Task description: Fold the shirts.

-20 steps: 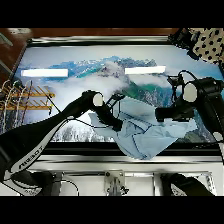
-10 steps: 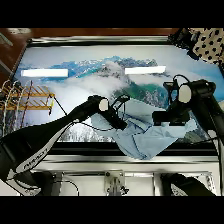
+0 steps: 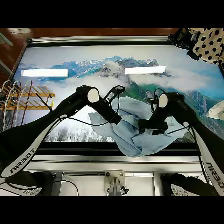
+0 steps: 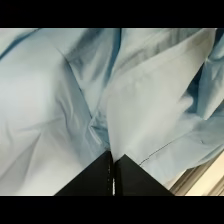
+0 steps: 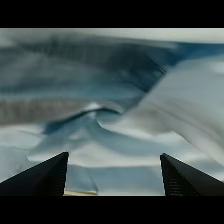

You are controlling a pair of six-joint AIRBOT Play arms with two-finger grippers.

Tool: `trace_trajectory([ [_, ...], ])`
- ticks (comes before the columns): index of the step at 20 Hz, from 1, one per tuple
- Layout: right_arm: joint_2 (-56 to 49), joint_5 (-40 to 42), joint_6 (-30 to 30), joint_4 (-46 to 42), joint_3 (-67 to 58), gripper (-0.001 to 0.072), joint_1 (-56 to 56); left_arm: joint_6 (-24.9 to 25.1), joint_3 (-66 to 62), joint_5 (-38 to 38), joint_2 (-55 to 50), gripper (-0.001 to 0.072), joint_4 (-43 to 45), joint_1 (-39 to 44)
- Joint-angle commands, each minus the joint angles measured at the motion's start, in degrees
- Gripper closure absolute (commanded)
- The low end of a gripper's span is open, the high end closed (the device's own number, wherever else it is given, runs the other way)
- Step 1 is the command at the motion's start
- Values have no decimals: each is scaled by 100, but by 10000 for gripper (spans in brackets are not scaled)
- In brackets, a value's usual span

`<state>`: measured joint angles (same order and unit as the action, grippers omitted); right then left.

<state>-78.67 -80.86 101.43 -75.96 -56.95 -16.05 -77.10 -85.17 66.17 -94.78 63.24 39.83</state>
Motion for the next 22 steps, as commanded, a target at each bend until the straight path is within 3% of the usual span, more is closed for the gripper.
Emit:
trace_trajectory([
  [1, -647, 249, -9, 483, 35, 28, -105, 13, -7, 96, 111, 646, -9, -2],
  [3, -896, 260, 44, 501, 35, 30, -120, 13, -7, 94, 118, 646, -20, 17],
  [4, -975, 282, 48, 503, 35, 177, -120, 13, -7, 96, 129, 646, -20, 17],
  [5, -992, 302, 50, 501, 35, 483, -120, 15, -9, 96, 146, 646, -15, 15],
  [6, -960, 273, 17, 487, 4, 633, -120, 15, -13, 101, 170, 646, 9, -2],
  [9, -527, -249, -483, 223, -533, 643, -114, -9, -151, 225, 398, 647, 485, -208],
  [12, 334, -535, -1410, -243, -2074, 643, -114, -140, -964, 846, 822, 647, 1147, -573],
  [15, 1082, 297, -1956, -693, -4022, 643, -114, -398, -2365, 909, 1384, 647, 1392, -1060],
  [19, 1478, 1504, -2192, -72, -5744, 643, -254, -970, -3853, 634, 2081, 647, 1390, -1598],
  [22, 1556, 1172, -2201, 396, -5982, 643, -393, -1088, -3453, 356, 2907, 647, 1478, -1851],
])
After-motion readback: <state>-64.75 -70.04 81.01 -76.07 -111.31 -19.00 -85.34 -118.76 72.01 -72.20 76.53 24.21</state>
